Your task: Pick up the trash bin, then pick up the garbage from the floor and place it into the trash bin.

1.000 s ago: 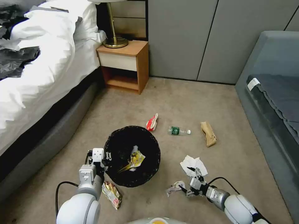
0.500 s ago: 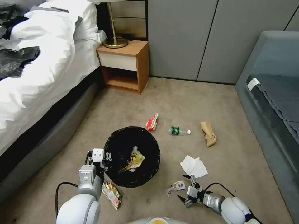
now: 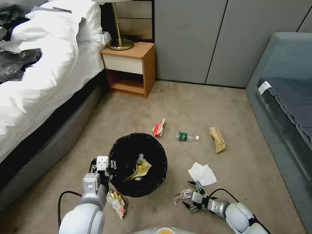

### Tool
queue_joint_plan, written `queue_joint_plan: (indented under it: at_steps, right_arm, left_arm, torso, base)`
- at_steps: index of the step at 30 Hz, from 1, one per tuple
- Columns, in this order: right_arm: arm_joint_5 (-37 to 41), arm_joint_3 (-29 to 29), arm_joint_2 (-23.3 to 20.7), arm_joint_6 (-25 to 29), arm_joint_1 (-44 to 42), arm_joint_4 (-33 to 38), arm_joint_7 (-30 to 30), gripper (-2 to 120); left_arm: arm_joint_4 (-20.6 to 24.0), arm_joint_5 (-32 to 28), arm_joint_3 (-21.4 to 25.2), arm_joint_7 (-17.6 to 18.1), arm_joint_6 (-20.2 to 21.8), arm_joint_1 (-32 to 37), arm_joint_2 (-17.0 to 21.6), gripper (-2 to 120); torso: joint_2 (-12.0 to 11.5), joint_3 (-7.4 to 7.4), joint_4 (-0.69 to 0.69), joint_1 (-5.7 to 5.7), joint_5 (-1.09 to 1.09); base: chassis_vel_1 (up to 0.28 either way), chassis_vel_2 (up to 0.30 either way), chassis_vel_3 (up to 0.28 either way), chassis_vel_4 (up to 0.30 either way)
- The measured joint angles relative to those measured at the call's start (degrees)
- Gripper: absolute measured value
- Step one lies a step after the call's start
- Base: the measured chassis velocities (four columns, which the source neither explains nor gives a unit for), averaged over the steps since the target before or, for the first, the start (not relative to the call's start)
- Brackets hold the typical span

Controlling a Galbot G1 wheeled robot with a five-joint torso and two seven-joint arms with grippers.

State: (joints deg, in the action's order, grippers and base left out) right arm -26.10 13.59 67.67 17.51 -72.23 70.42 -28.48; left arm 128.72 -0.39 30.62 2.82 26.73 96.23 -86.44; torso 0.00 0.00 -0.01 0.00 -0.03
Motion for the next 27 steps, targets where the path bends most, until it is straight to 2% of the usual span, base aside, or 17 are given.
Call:
queue_joint_plan:
  at_steps: [1,5,6,7,9,10,12,16,18,20,21,23,24,25,27]
  right_arm:
    - [0.0,0.0,0.0,0.0,0.0,0.0,0.0,87]
    - [0.2,-0.35,0.79,0.74,0.64,-1.68,0.06,70]
    - [0.2,-0.35,0.79,0.74,0.64,-1.68,0.06,70]
    - [0.34,-0.44,0.95,0.91,0.76,-2.14,0.05,64]
    - [0.44,-0.52,1.49,1.33,1.13,-3.04,0.11,53]
    - [0.44,-0.52,1.49,1.33,1.13,-3.04,0.11,53]
    - [0.68,-0.53,1.98,1.75,1.24,-3.94,0.17,43]
    - [0.79,-0.53,2.32,2.07,1.22,-4.51,0.18,35]
    - [0.85,-0.6,2.6,2.31,1.16,-4.88,0.18,23]
    - [1.02,-0.66,2.82,2.44,1.12,-5.05,0.13,15]
    - [1.02,-0.66,2.82,2.44,1.12,-5.05,0.13,15]
    - [1.24,-0.67,2.92,2.47,0.99,-5.01,0.11,5]
    - [1.24,-0.67,2.92,2.47,0.99,-5.01,0.11,5]
    - [1.34,-0.6,2.92,2.47,0.86,-4.91,0.11,0]
    - [1.47,-0.48,2.88,2.47,0.69,-4.71,0.11,0]
  left_arm:
    - [0.0,0.0,0.0,0.0,0.0,0.0,0.0,0]
    - [-0.2,0.14,-0.05,0.05,-0.07,0.01,-0.07,0]
    - [-0.2,0.14,-0.05,0.05,-0.07,0.01,-0.07,0]
    - [-0.26,0.23,-0.13,0.07,-0.08,0.01,-0.09,0]
    - [-0.36,0.29,-0.36,0.07,-0.11,0.04,-0.11,0]
    - [-0.36,0.29,-0.36,0.07,-0.11,0.04,-0.11,0]
    - [-0.48,0.33,-0.35,0.11,-0.21,0.12,-0.1,0]
    - [-0.49,0.33,-0.31,0.12,-0.24,0.14,-0.09,0]
    - [-0.49,0.33,-0.29,0.12,-0.27,0.15,-0.08,0]
    - [-0.49,0.33,-0.28,0.13,-0.31,0.16,-0.08,0]
    - [-0.49,0.33,-0.28,0.13,-0.31,0.16,-0.08,0]
    - [-0.49,0.32,-0.3,0.13,-0.38,0.16,-0.09,0]
    - [-0.49,0.32,-0.3,0.13,-0.38,0.16,-0.09,0]
    - [-0.49,0.32,-0.33,0.13,-0.4,0.16,-0.1,0]
    - [-0.49,0.32,-0.37,0.13,-0.41,0.15,-0.12,0]
  torso:
    - [0.0,0.0,0.0,0.0,0.0]
    - [0.01,0.0,-0.03,0.0,-0.05]
    - [0.01,0.0,-0.03,0.0,-0.05]
    - [0.01,0.0,-0.04,0.0,-0.07]
    - [0.01,0.0,-0.01,-0.01,0.04]
    - [0.01,0.0,-0.01,-0.01,0.04]
    - [0.01,-0.01,0.01,0.0,0.01]
    - [0.01,-0.01,0.0,0.0,-0.01]
    - [0.01,0.0,0.0,0.0,0.01]
    - [0.01,0.0,0.02,0.0,0.04]
    - [0.01,0.0,0.02,0.0,0.04]
    - [0.0,0.0,0.05,0.0,0.1]
    - [0.0,0.0,0.05,0.0,0.1]
    - [0.0,0.0,0.06,0.0,0.11]
    - [0.0,0.01,0.06,0.0,0.1]
  base:
    - [0.0,0.0,0.0,0.0]
    - [0.0,0.0,0.0,0.0]
    - [0.0,0.0,0.0,0.0]
    - [0.0,0.0,0.0,0.0]
    - [0.0,0.0,0.0,0.0]
    - [0.0,0.0,0.0,0.0]
    - [0.0,0.0,0.0,0.0]
    - [0.0,0.0,0.0,0.0]
    - [0.0,0.0,0.0,0.0]
    - [0.0,0.0,0.0,0.0]
    - [0.0,0.0,0.0,0.0]
    - [0.0,0.0,0.0,0.0]
    - [0.0,0.0,0.0,0.0]
    - [0.0,0.0,0.0,0.0]
    - [0.0,0.0,0.0,0.0]
